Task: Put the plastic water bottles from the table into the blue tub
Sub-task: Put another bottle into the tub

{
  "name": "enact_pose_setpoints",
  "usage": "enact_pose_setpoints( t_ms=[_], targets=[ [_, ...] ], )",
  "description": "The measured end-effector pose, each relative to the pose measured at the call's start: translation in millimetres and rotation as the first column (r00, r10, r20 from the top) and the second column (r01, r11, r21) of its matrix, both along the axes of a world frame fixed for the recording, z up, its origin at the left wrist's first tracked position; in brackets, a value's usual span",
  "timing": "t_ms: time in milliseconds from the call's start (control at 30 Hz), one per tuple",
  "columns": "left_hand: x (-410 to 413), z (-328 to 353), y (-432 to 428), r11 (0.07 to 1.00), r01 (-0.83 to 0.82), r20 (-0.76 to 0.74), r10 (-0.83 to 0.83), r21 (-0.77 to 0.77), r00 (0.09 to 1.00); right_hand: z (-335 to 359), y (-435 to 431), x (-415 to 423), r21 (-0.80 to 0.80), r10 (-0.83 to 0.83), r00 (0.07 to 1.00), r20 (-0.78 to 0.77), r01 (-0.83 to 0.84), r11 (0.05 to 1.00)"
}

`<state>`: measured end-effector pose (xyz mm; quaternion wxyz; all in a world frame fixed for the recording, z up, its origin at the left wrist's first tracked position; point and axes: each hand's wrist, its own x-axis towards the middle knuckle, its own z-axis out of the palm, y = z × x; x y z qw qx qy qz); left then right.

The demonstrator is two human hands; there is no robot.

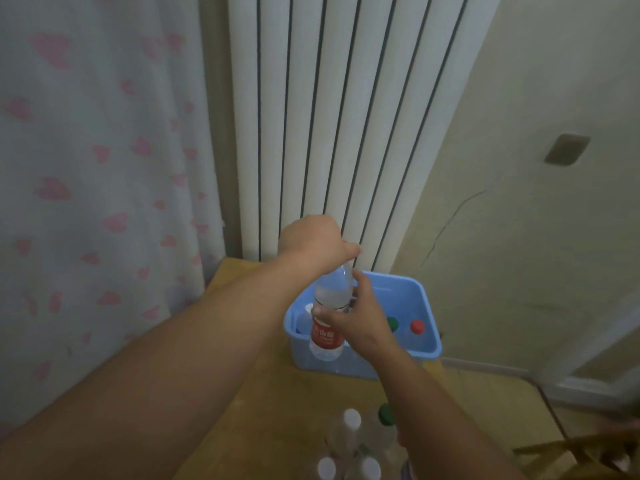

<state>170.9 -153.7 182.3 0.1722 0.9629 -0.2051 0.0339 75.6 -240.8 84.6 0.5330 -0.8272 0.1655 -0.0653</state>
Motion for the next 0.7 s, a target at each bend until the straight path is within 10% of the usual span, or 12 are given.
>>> enact_pose_setpoints(
  t_ms=[133,367,700],
  targets=[
    [10.4,8.7,-18.3,0.999,0.002,0.010,-0.002,0.035,1.000,18.2,-14.8,28.1,-0.316,-0.112,0.990,-0.079,0.082,0.945],
    [36.8,12.8,-32.6,0.967,0.252,-0.017,-0.252,-0.043,0.967,24.6,-57.8,65.0,-0.234,-0.070,0.997,-0.038,0.059,0.971],
    [71.8,-11.0,-61.9,0.982,0.184,0.111,-0.187,0.033,0.976,5.0,-86.7,118.3,-0.195,0.013,1.000,0.029,-0.007,0.981]
  ],
)
